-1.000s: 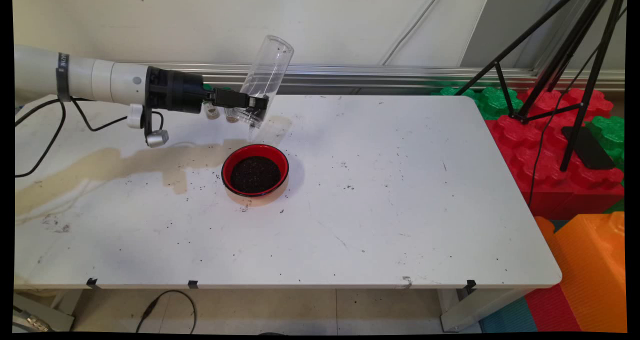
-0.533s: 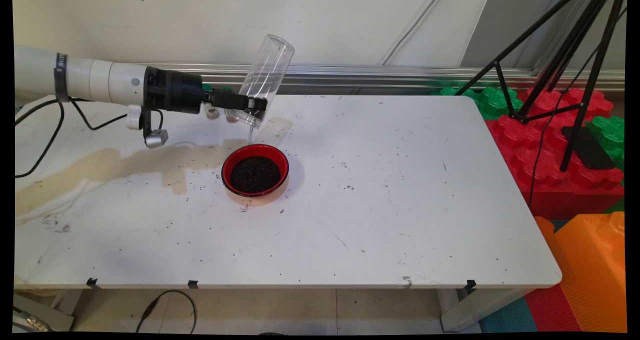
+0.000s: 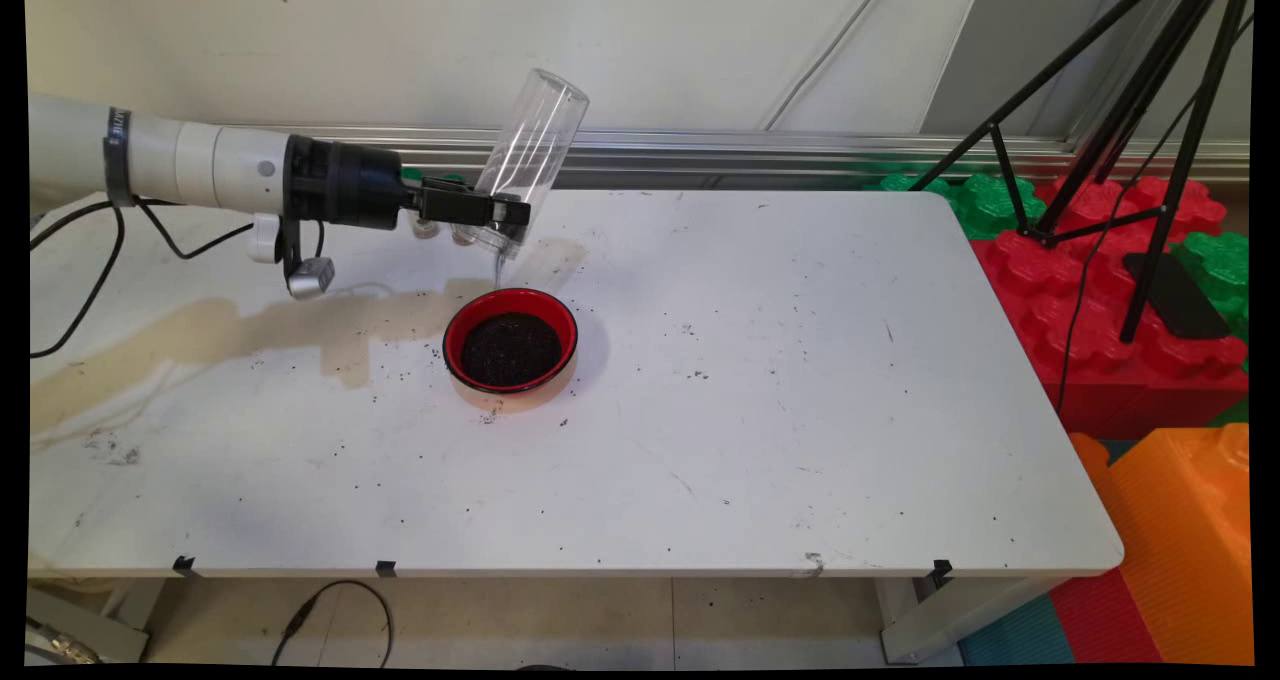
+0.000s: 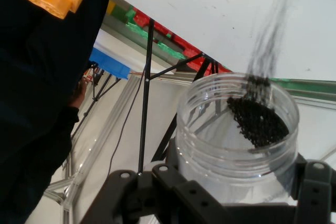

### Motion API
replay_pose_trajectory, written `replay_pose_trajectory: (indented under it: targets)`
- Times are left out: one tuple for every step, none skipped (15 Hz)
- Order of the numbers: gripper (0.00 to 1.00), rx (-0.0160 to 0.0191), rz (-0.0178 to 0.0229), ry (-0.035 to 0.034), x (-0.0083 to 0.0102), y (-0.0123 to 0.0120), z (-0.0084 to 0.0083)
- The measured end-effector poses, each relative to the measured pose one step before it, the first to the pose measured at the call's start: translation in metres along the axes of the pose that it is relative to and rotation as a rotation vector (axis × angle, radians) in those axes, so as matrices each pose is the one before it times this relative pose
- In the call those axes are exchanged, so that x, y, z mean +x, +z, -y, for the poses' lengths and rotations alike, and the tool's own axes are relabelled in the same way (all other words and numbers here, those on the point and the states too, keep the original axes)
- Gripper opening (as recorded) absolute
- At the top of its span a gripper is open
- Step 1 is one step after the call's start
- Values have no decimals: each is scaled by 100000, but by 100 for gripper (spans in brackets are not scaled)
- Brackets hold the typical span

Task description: Pour the black seasoning powder in the red bowl

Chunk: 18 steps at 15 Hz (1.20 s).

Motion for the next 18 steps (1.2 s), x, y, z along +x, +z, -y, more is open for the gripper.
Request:
replay_pose_trajectory:
  targets:
    - [0, 76, 33, 880, 38, -36, 9]
    - [0, 47, 23, 568, 23, -19, 5]
    - [0, 106, 14, 844, 33, -16, 15]
    - [0, 86, 36, 664, 22, -13, 15]
    - [0, 96, 39, 718, 27, -22, 22]
    - [0, 105, 44, 694, 16, -12, 16]
    - [0, 150, 41, 729, 9, 4, 17]
    - [0, 75, 25, 560, 14, -5, 9]
    - [0, 145, 27, 829, 33, -10, 19]
    - [0, 92, 24, 506, 17, -7, 10]
    - [0, 139, 33, 918, 32, -19, 25]
    - [0, 123, 28, 562, 16, -8, 18]
    - [0, 117, 40, 870, 18, 6, 20]
    - [0, 83, 104, 937, 26, -27, 26]
    - [0, 71, 117, 873, 6, -16, 18]
    - [0, 64, 100, 731, 1, -4, 12]
    - [0, 48, 57, 493, 1, -2, 9]
    - [0, 65, 127, 690, 3, -6, 22]
